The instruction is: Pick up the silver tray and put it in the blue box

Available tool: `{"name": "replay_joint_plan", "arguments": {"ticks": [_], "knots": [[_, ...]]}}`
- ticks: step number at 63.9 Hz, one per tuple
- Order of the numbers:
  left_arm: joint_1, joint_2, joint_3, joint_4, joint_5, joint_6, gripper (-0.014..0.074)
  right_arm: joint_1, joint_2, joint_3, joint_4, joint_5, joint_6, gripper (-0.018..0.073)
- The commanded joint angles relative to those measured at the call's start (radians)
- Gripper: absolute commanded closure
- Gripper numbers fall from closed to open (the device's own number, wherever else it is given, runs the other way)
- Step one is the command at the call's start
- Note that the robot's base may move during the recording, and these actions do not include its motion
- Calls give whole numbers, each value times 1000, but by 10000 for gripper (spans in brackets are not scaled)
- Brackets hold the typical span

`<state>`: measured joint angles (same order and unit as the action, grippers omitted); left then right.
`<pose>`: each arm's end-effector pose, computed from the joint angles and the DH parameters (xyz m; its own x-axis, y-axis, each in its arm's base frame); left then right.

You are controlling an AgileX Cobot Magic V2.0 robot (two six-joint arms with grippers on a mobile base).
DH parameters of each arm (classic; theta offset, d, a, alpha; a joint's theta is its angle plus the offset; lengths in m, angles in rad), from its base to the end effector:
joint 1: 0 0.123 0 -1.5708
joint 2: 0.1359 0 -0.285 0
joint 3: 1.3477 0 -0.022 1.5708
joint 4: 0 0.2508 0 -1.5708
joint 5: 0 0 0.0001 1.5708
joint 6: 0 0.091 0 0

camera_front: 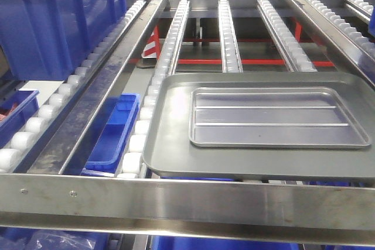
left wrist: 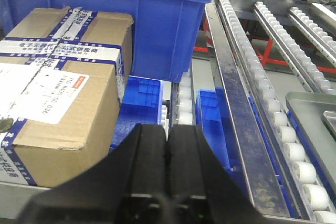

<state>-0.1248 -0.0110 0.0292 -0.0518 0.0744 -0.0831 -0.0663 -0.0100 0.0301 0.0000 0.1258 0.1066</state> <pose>0.0564 -0.0074 0.1972 -0.0225 -0.1326 -0.9909 0.1264 0.9828 -0.1344 0.0567 -0.0038 0.1921 -0.0512 0.1100 -0.9926 0.0721 0.9917 0.1062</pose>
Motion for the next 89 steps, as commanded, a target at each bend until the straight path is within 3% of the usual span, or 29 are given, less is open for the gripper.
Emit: {"name": "replay_joint_plan", "arguments": {"ticks": [1,45,51,60,68,79,83,89], "knots": [[0,-19,-2,-6,-83,-1,700,-2,-21,3,0,-87,-9,503],[0,-19,-2,-6,-87,-1,700,-2,-21,3,0,-101,-11,503],[0,-17,-4,-6,-92,-1,700,-2,-21,3,0,-146,-11,503],[0,-13,-62,15,-193,-1,700,-2,-20,-60,0,-263,-3,503],[-4,12,-246,132,-14,-1,700,-2,11,-224,0,-172,-3,503],[-36,211,-546,140,252,-1,675,-1,180,-460,0,-1,-3,497],[-56,308,-622,128,292,-1,617,-1,257,-520,0,49,-3,473],[-95,453,-693,111,299,-1,465,13,369,-575,0,111,-3,361]]}}
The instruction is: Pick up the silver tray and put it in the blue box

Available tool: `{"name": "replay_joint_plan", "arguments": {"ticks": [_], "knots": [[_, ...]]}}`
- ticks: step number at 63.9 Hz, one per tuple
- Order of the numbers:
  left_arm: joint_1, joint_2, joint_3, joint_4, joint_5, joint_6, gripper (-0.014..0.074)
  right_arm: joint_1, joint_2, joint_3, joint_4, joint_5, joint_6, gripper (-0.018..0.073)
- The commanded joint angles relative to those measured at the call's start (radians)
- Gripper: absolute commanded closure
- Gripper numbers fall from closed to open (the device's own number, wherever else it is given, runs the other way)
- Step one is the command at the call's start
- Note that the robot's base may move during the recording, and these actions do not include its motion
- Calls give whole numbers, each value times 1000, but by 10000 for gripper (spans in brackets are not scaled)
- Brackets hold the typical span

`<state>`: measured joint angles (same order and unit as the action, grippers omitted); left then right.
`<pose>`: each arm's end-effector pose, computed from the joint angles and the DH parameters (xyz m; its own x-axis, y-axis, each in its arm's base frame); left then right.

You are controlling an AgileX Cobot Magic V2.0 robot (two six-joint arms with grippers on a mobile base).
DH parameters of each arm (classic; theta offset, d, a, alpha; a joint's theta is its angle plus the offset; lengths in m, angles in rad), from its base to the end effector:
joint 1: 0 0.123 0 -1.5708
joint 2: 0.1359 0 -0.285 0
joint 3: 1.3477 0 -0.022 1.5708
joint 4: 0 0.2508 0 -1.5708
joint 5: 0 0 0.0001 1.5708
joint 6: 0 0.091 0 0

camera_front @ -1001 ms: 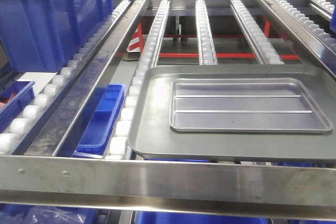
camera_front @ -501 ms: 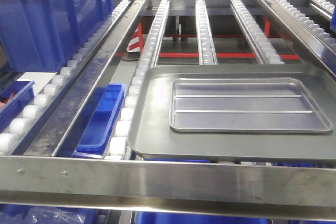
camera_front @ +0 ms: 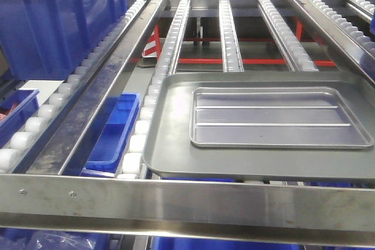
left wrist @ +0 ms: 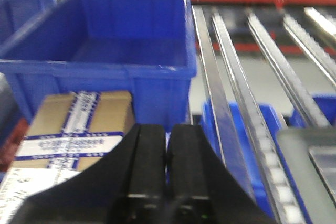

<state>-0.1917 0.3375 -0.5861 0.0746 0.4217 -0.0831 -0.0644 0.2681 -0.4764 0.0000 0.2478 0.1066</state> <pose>0.0658 -0.0099 0.3485 -0.0856 0.0013 -0.9963 0.1593 0.9871 -0.0124 0.0622 -0.0040 0.3334 0.0542 0.1031 -0.9932 0.0589 0.9926 0.1063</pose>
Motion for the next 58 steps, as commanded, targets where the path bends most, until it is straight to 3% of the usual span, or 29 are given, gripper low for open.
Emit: {"name": "replay_joint_plan", "arguments": {"ticks": [1,7,12,26,32,41,47,58], "knots": [[-38,124,-84,-15,-48,-1,430,15,104,-74,0,-6,-3,342],[-94,288,-127,-35,-51,-1,304,51,217,-94,0,34,-4,199],[-163,416,-174,-61,-54,-1,281,84,303,-117,0,79,-4,132],[-457,785,-386,-81,-58,-1,281,150,537,-232,0,209,-5,118],[-540,940,-481,-111,-72,-3,281,151,636,-273,0,224,-4,124],[-542,1142,-660,-236,44,-3,281,154,760,-348,0,273,-4,124],[-519,1266,-786,-236,175,-61,281,166,842,-406,0,306,-4,124],[-510,1452,-994,-204,299,-152,282,196,1001,-502,0,385,-4,124]]}}
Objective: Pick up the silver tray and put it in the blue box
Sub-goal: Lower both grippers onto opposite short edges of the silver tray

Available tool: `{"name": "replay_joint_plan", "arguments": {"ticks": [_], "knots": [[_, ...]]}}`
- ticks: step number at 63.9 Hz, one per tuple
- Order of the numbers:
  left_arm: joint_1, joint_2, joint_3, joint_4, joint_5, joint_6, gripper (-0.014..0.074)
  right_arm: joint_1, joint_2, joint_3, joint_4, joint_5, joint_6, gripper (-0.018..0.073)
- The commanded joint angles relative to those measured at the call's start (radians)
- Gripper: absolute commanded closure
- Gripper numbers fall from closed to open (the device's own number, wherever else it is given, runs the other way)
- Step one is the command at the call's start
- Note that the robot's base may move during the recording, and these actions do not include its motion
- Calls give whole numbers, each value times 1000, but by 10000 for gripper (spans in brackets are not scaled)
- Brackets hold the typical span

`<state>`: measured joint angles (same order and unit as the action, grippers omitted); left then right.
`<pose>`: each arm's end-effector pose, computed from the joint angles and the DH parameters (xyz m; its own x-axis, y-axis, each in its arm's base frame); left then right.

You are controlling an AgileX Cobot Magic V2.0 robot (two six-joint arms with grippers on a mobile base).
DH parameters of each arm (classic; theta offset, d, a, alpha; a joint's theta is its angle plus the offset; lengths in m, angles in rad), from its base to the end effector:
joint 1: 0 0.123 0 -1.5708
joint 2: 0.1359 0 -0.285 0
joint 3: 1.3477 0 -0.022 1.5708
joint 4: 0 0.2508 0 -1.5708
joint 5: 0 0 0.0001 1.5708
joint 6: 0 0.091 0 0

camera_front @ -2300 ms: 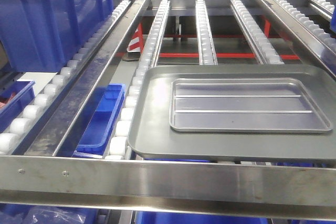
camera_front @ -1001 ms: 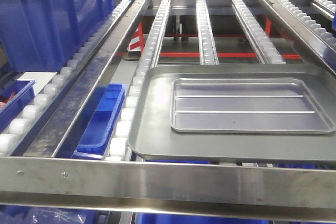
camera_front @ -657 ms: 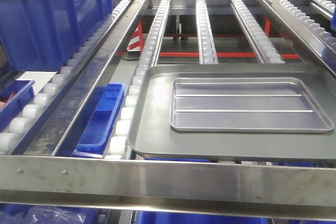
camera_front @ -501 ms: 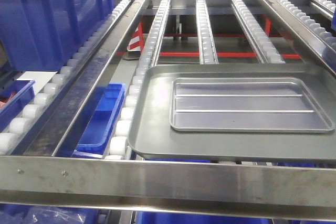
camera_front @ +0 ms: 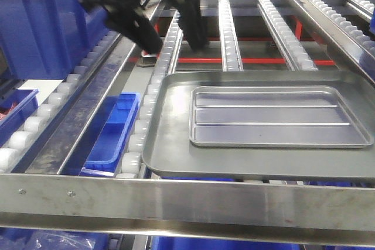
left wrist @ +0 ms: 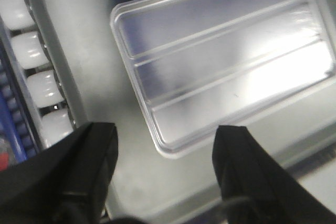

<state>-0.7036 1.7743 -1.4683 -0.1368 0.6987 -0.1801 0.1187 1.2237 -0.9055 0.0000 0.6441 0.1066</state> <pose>0.2997 -0.2648 0.2870 -0.7718 0.2874 -0.5673 0.4880 0.8396 -0.2386 0.2459 0.0293 0.2957 -0.7705 0.0153 -0.6373 -0.0366 0.9970 0.0682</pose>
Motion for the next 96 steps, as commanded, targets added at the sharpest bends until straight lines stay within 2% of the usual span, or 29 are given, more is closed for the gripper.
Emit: {"name": "replay_joint_plan", "arguments": {"ticks": [1,15,34,54,96], "knots": [[1,27,-128,12,30,-67,282,14,63,-80,0,-7,-4,124],[-1,169,-319,122,146,-231,282,15,216,-178,0,0,-3,124],[-1,248,-372,137,147,-321,282,10,358,-260,0,30,10,125],[-10,292,-373,137,131,-330,282,-38,405,-260,0,6,17,125],[-10,367,-373,137,104,-333,282,-34,512,-261,0,-88,15,125]]}}
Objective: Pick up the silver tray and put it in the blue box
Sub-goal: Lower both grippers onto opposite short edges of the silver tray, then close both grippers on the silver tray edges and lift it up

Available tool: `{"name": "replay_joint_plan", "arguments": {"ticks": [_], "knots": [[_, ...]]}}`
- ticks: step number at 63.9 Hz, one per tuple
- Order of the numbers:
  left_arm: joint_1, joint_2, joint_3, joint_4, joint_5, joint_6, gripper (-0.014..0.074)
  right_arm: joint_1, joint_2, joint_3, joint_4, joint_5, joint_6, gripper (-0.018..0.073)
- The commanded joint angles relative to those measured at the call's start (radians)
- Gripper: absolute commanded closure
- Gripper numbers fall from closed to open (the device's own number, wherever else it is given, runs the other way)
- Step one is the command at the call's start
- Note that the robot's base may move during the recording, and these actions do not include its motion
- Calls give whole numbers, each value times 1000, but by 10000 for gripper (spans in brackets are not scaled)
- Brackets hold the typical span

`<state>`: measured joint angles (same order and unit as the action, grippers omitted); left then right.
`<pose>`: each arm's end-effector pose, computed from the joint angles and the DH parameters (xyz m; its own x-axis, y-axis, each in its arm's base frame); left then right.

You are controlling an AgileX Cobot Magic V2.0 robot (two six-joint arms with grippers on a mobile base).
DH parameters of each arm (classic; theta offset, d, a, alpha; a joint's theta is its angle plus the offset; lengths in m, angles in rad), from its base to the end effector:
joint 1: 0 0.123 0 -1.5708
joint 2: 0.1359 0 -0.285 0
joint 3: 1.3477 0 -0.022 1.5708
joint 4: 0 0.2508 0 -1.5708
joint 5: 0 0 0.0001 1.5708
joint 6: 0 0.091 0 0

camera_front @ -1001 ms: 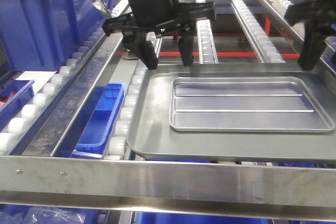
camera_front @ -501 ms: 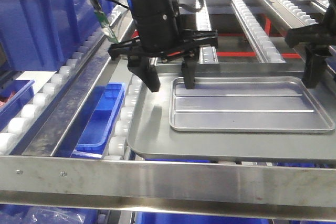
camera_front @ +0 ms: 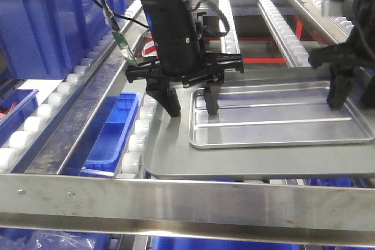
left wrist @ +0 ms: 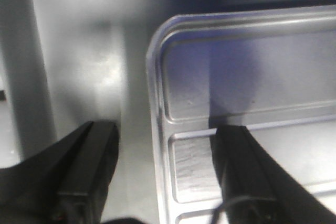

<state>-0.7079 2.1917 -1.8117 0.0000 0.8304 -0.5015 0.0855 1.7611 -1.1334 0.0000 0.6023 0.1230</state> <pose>0.3658 -0.3131 0.1968 -0.9132 0.1488 -0.3795 0.2409 0.9480 -0.2081 0.3541 0.0303 0.1999 -0.9101 0.0451 -0.4119 0.0265 0.9984 0.0509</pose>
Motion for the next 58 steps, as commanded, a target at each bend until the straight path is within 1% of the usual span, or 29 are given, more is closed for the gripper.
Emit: {"name": "replay_joint_plan", "arguments": {"ticks": [1,14,19,22,26,30,33,34,38,39,40,44,48,52,58], "knots": [[-6,-49,-30,0,-28,-11,282,0,-23,-33,0,-49,-1,125],[-6,-47,-39,0,-20,-11,285,0,-6,-33,0,-63,-5,125],[-6,-47,-41,18,-18,-11,309,0,-6,-33,0,-63,-10,127],[-6,-47,-47,21,-9,-11,332,0,-6,-33,0,-63,-12,143],[-6,-47,-51,26,3,-11,380,0,-6,-33,0,-61,-12,199],[-6,-47,-60,26,11,-11,437,0,-6,-33,0,-56,-12,275],[-6,-47,-70,26,13,-11,485,0,-6,-33,0,-52,-12,342],[-6,-47,-72,26,13,-11,503,0,-6,-33,0,-49,-12,376],[-6,-47,-80,26,16,-11,589,0,-6,-33,0,-40,-12,473],[-6,-47,-80,26,16,-11,598,0,-6,-33,0,-37,-12,497],[-6,-47,-80,26,16,-11,631,0,-6,-33,0,-35,-12,520],[-6,-47,-80,26,23,-11,712,0,-6,-33,0,-34,-12,497],[-6,-47,-80,30,32,-11,689,0,-11,-33,0,-34,-12,503],[-6,-47,-80,30,42,-11,693,0,-22,-33,0,-34,-12,503],[-6,-47,-82,53,68,-11,693,0,-51,-33,0,-24,-12,503]]}}
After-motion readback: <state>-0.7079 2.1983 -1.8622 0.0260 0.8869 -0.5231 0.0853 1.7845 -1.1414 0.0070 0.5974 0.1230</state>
